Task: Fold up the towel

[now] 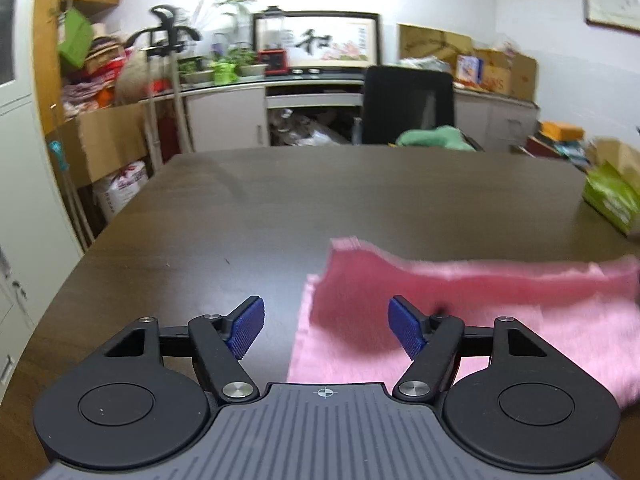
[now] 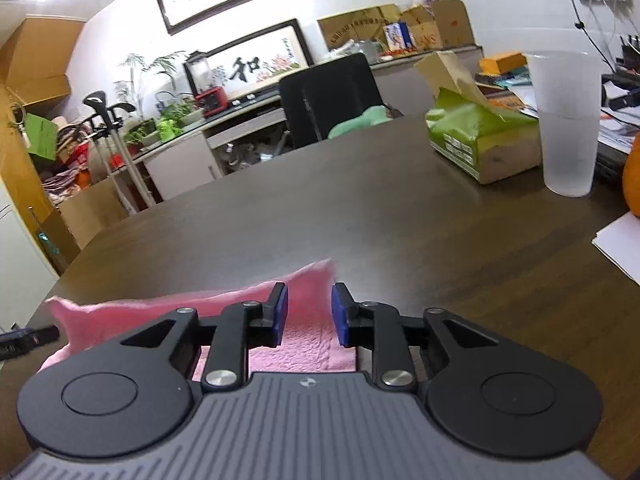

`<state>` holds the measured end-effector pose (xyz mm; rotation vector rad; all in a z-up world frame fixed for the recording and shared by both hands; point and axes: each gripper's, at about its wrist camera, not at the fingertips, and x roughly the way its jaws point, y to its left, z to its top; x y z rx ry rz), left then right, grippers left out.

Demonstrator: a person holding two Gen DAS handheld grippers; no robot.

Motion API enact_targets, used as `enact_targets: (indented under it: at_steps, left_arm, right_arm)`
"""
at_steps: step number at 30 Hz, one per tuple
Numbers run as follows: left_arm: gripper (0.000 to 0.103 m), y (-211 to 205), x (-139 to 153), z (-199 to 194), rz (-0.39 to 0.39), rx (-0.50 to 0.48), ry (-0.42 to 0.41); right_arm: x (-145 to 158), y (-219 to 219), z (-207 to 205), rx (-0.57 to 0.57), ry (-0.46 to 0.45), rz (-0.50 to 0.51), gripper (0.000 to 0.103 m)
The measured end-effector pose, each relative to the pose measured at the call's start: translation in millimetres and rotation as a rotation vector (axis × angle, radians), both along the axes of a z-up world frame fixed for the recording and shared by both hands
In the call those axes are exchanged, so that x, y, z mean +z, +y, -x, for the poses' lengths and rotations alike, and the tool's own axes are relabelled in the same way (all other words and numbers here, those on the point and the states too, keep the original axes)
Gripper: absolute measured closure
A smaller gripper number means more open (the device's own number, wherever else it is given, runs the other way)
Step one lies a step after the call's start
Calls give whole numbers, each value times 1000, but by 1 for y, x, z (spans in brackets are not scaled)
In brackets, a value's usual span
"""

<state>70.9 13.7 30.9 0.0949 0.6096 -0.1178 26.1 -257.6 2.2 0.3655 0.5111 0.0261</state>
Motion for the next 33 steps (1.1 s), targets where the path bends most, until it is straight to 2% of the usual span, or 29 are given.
enact_targets:
  at_steps: [3,7,9,13,16,19,22,26,29,33]
  left_arm:
    - [33,-8,-7,6,-55,-41,5]
    - [34,-15,-14,14,-83,-75,29]
    - [34,-16,-15,17,-87,-78,34]
    - [34,-6,-18,23,-58,-90,52]
    - [34,10,-15,27,-2,-82,45]
    - [34,36,-5,23,65,6,9]
    - [34,60,3,18,94,97,-25]
    - [34,77,5,15,57,171,-51]
    - [33,82,4,12,8,226,-58]
    - [29,90,8,9,-5,283,-75]
  right_arm:
    - [0,1,-1,35,-10,-1,70]
    - [-1,5,-4,72,10,3,57]
    - [-4,9,-7,93,39,7,57]
    - [-7,17,-7,131,63,21,57]
    - [-4,25,-5,160,59,53,56]
    - [4,44,-2,223,61,78,54]
    - [17,74,2,335,45,126,44]
    - [36,134,11,520,-3,228,42]
    - [43,179,15,635,-23,263,39]
    - [44,231,14,708,-26,288,39]
